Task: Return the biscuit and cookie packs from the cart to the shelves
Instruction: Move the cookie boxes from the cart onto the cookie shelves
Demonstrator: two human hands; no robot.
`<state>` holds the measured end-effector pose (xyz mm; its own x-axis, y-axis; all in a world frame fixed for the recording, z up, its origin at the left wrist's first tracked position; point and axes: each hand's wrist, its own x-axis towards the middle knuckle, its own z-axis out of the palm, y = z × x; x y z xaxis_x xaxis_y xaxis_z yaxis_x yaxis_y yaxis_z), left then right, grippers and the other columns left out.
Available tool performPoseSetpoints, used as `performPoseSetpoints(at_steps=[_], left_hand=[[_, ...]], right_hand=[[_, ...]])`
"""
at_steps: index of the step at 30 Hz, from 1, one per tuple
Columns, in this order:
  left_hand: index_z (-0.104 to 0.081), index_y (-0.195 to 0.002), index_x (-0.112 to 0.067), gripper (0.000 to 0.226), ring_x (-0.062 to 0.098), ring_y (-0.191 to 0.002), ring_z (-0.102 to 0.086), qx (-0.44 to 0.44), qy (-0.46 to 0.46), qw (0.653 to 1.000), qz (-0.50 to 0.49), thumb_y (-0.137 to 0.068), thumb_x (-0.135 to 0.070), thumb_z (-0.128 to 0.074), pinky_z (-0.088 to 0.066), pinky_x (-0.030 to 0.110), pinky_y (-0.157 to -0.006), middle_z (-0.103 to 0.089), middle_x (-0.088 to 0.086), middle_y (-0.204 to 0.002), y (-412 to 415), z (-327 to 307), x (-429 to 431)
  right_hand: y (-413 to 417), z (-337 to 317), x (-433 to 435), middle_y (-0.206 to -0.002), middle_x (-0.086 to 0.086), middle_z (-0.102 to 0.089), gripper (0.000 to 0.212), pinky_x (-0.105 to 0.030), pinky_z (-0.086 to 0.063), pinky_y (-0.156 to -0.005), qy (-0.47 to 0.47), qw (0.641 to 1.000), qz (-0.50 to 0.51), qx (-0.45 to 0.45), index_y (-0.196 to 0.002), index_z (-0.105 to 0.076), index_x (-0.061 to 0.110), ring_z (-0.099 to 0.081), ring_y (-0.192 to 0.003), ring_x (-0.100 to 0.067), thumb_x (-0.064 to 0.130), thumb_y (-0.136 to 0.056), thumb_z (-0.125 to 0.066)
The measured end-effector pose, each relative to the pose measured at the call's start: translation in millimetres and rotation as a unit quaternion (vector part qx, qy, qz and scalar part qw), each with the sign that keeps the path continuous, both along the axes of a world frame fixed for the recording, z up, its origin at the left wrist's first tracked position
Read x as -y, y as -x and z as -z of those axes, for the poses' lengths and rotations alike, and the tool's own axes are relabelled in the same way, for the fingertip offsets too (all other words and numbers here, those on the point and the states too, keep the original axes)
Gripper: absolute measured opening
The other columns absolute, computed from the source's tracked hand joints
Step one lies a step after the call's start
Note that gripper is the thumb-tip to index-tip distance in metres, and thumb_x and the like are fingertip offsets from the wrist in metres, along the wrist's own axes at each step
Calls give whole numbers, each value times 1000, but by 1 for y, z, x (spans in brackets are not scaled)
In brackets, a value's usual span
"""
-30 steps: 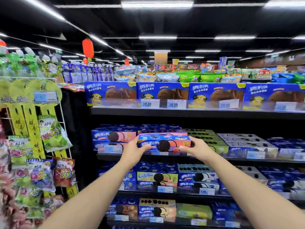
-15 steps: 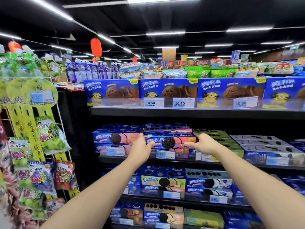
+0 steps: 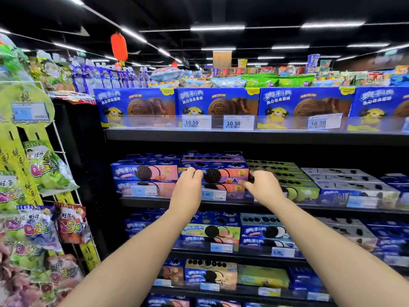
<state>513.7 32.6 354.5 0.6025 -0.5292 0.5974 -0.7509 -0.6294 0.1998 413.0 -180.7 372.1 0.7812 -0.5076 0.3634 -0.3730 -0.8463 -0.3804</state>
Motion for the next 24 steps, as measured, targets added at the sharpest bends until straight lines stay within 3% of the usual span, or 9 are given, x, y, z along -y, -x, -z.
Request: performPoseSetpoints(at_steps=[6, 13, 17, 22, 24], left_hand=[[-57, -124, -7, 24, 26, -117, -46, -27, 12, 1000, 5, -101, -9, -52, -44, 35, -97, -54, 8, -123, 4, 7, -4], [-59, -123, -14, 27, 26, -110, -52, 12, -41, 999, 24, -102, -27, -51, -47, 39, -89, -59, 3, -120, 31, 18, -20], [-61, -121, -16, 27, 27, -108, -54, 19, -65, 996, 56, -101, -30, -51, -48, 41, -86, -61, 3, -118, 59, 42, -24], [-62, -122, -15, 29, 32, -108, -55, -26, -104, 988, 112, -99, -29, -53, -49, 47, -86, -60, 6, -118, 111, 111, -27], [-63, -121, -11, 29, 35, -106, -56, -38, -129, 981, 141, -97, -27, -56, -50, 48, -83, -61, 9, -118, 133, 147, -28]], right_hand=[[2, 4, -14, -111, -11, -73, 35, -41, -52, -88, 28, 999, 33, 21, -124, -69, 14, -66, -104, -32, 36, -98, -59], [40, 17, -36, -106, -7, -69, 29, -39, -48, -87, 101, 993, 34, 41, -116, -73, 17, -57, -106, -29, 36, -100, -59], [73, 43, -55, -110, -3, -71, 29, -40, -47, -89, 111, 994, 13, 7, -117, -73, 20, -59, -107, -27, 37, -99, -59], [136, 111, -73, -109, -8, -65, 32, -40, -44, -81, 134, 985, -4, -112, -121, -69, 22, -57, -110, -33, 40, -100, -53], [164, 147, -78, -115, -9, -64, 33, -42, -45, -85, 104, 983, -5, -154, -125, -67, 23, -55, -115, -33, 39, -100, -53]])
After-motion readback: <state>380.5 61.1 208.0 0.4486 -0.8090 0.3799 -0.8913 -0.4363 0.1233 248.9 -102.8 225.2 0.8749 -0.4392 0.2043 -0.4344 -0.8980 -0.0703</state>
